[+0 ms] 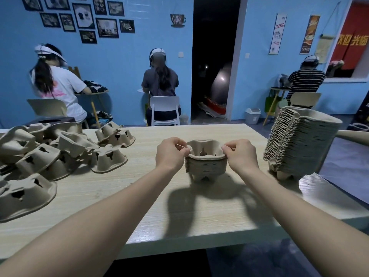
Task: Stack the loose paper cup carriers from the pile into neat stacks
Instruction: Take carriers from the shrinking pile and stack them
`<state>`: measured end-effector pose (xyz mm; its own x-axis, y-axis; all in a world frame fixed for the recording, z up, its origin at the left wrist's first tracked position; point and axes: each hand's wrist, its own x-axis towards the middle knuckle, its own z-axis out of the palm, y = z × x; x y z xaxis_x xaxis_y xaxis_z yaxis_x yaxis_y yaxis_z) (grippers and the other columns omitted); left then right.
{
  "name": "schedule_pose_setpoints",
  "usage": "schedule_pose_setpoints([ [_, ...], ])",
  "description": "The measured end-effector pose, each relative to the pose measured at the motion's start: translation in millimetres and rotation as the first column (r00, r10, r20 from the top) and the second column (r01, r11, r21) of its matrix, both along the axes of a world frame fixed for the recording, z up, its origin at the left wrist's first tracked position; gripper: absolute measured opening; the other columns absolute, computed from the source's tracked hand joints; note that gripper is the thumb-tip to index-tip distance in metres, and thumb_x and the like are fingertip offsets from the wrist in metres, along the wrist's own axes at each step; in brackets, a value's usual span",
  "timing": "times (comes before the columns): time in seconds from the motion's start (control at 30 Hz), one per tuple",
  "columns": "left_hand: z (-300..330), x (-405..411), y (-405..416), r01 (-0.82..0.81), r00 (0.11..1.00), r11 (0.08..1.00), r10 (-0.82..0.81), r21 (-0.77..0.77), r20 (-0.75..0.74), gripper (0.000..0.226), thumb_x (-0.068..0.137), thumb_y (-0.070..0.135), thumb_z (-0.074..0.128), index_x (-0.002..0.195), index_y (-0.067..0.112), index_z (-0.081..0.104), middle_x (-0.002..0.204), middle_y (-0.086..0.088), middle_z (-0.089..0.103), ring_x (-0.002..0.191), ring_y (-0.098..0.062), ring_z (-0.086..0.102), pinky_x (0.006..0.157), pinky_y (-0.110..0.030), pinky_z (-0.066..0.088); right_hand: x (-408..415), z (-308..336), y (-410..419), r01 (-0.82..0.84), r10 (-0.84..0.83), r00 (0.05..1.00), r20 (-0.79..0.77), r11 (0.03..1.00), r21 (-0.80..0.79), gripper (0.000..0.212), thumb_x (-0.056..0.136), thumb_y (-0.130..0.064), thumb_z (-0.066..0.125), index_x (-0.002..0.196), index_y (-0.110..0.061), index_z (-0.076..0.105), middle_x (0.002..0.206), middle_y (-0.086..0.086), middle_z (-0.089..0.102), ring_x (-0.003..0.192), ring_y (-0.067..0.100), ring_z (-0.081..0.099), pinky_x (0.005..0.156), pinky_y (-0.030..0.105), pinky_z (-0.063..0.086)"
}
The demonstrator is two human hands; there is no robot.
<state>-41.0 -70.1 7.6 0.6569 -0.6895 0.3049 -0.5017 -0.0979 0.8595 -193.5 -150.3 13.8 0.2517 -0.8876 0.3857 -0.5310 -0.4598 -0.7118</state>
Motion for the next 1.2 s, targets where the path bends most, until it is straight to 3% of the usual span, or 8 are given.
schedule_pose_setpoints([
  [0.1,-2.9,1.3,0.3,0.005,0.997,1.0,-0.006,0.021,0.074,0.011,0.084,0.02,0.069,0.094,0.016,0.068,0.084,0.001,0.066,0.081,-0.015,0.061,0.077,-0.029,0.05,1.1,-3.9,-2.5,0.02,-0.02,0.999,-0.048,1.0,0.004,0.04,0.09,-0.013,0.054,0.051,-0.006,0.048,0.056,0.003,0.037,0.069,0.022,0.035,0.059,0.029,0.021],
  [0.17,-4.8,3.0,1.8,0.014,0.993,0.999,-0.018,0.033,0.114,0.011,0.085,0.023,0.067,0.095,0.017,0.067,0.09,0.001,0.067,0.082,-0.015,0.06,0.078,-0.032,0.05,2.4,-5.1,-2.8,0.028,-0.028,0.997,-0.068,1.0,0.006,0.043,0.091,-0.016,0.055,0.05,-0.021,0.045,0.064,0.002,0.043,0.075,0.024,0.04,0.063,0.028,0.03],
  [0.23,-5.5,5.5,5.0,0.017,0.988,0.999,-0.022,0.035,0.151,0.012,0.087,0.025,0.064,0.097,0.019,0.066,0.097,0.001,0.066,0.086,-0.015,0.06,0.081,-0.034,0.05,4.3,-5.5,-3.6,0.019,-0.02,0.997,-0.079,1.0,-0.02,0.023,0.091,-0.019,0.056,0.072,-0.016,0.069,0.09,0.011,0.063,0.095,0.03,0.053,0.078,0.033,0.042],
  [0.33,-6.7,11.7,12.7,0.013,0.976,0.998,-0.024,0.053,0.218,0.018,0.089,0.025,0.062,0.105,0.018,0.064,0.108,0.0,0.062,0.092,-0.014,0.057,0.084,-0.032,0.048,8.7,-0.5,4.0,-0.009,0.0,0.994,-0.112,0.997,-0.08,0.027,0.092,-0.021,0.054,0.114,-0.01,0.066,0.122,0.009,0.059,0.121,0.027,0.045,0.097,0.033,0.037],
  [0.67,-30.1,63.7,69.4,-0.074,0.948,0.987,0.025,0.145,0.316,0.028,0.088,0.023,0.062,0.115,0.016,0.058,0.118,-0.003,0.054,0.104,-0.014,0.054,0.085,-0.027,0.042,75.4,2.9,62.2,-0.292,0.257,0.953,-0.158,0.919,-0.265,0.028,0.09,-0.019,0.056,0.116,-0.011,0.062,0.117,0.007,0.057,0.111,0.022,0.048,0.094,0.028,0.033],
  [0.93,-59.3,116.4,114.1,-0.205,0.941,0.954,0.131,0.217,0.312,0.034,0.087,0.023,0.063,0.119,0.014,0.056,0.12,-0.005,0.052,0.107,-0.019,0.053,0.091,-0.03,0.042,142.5,-33.3,83.6,-0.449,0.42,0.873,-0.247,0.891,-0.071,0.037,0.09,-0.023,0.058,0.125,-0.01,0.056,0.126,0.01,0.053,0.119,0.025,0.046,0.101,0.034,0.037],
  [1.07,-67.5,136.4,125.1,-0.251,0.941,0.94,0.18,0.233,0.287,0.033,0.086,0.023,0.063,0.118,0.016,0.056,0.122,-0.005,0.049,0.095,-0.014,0.051,0.094,-0.033,0.043,160.9,-55.0,78.3,-0.433,0.412,0.857,-0.309,0.901,0.002,0.041,0.09,-0.025,0.057,0.128,-0.009,0.053,0.13,0.012,0.05,0.124,0.026,0.041,0.104,0.032,0.034],
  [1.2,-73.2,152.7,126.3,-0.278,0.936,0.93,0.206,0.24,0.287,0.033,0.086,0.022,0.062,0.118,0.016,0.057,0.123,-0.005,0.048,0.114,-0.021,0.05,0.098,-0.036,0.043,172.7,-67.3,70.6,-0.4,0.374,0.844,-0.383,0.916,0.013,0.042,0.092,-0.027,0.053,0.13,-0.009,0.051,0.131,0.014,0.047,0.123,0.03,0.039,0.103,0.035,0.034],
])
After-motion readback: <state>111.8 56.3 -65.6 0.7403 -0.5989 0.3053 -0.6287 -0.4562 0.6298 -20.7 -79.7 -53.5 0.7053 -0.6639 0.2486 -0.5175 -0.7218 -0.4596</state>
